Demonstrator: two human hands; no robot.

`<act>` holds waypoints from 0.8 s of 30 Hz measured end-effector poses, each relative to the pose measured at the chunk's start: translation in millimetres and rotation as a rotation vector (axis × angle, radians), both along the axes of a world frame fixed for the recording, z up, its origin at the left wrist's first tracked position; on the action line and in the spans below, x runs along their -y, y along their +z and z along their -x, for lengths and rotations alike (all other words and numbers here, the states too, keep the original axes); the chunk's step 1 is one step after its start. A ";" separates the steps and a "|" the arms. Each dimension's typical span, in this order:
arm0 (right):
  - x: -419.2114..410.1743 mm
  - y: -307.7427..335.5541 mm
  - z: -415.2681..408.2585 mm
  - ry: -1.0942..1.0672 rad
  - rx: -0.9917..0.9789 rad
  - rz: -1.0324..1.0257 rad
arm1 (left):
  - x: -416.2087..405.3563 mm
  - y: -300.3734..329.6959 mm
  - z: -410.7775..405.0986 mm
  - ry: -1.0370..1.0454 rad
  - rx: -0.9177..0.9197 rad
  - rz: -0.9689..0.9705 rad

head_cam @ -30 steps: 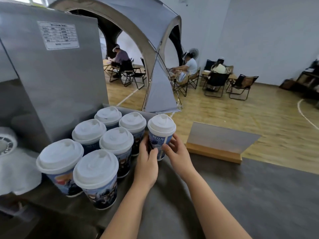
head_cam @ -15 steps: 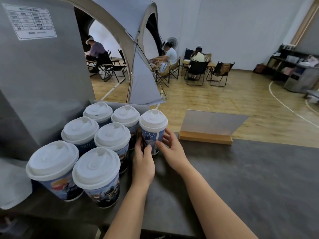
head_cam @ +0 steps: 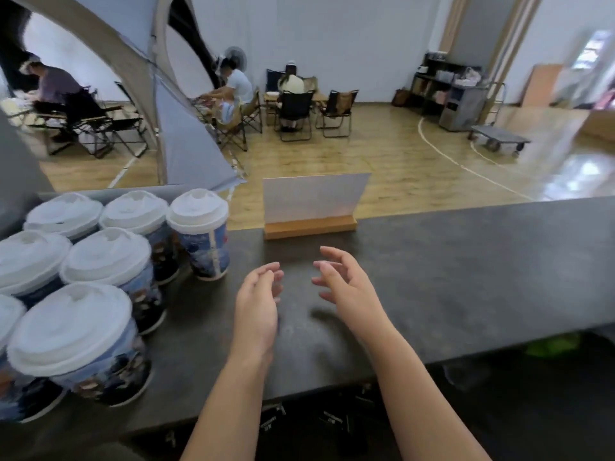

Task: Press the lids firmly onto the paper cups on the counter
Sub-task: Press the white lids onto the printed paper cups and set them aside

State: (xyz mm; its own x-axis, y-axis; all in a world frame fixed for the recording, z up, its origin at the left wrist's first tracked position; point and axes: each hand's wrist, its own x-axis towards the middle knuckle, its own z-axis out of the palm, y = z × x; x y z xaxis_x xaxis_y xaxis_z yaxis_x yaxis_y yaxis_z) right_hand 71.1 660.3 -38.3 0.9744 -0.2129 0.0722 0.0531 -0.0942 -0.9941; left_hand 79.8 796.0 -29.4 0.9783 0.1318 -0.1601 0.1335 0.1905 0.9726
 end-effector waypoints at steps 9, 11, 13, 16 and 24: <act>165.2 25.7 105.7 -0.352 0.028 -0.026 | 174.6 18.1 50.0 -0.407 0.062 -0.031; 209.1 27.5 137.5 -0.434 0.037 -0.011 | 221.2 19.5 69.9 -0.483 0.072 -0.030; 253.8 29.5 170.9 -0.509 0.040 0.005 | 270.0 20.5 91.5 -0.553 0.079 -0.033; 321.2 33.2 221.3 -0.628 0.041 0.005 | 346.0 22.0 127.4 -0.678 0.089 -0.031; 475.4 32.2 335.8 -0.945 0.076 -0.107 | 512.1 29.1 185.5 -0.804 0.133 0.014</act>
State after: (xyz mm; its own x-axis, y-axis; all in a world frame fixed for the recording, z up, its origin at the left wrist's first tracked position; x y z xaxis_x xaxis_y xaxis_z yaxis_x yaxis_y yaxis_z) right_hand -264.7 184.9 -6.1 0.3894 -0.9189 0.0631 0.0668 -0.0402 -0.9970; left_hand -105.6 283.9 -0.2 0.7837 -0.6203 -0.0322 0.1182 0.0980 0.9881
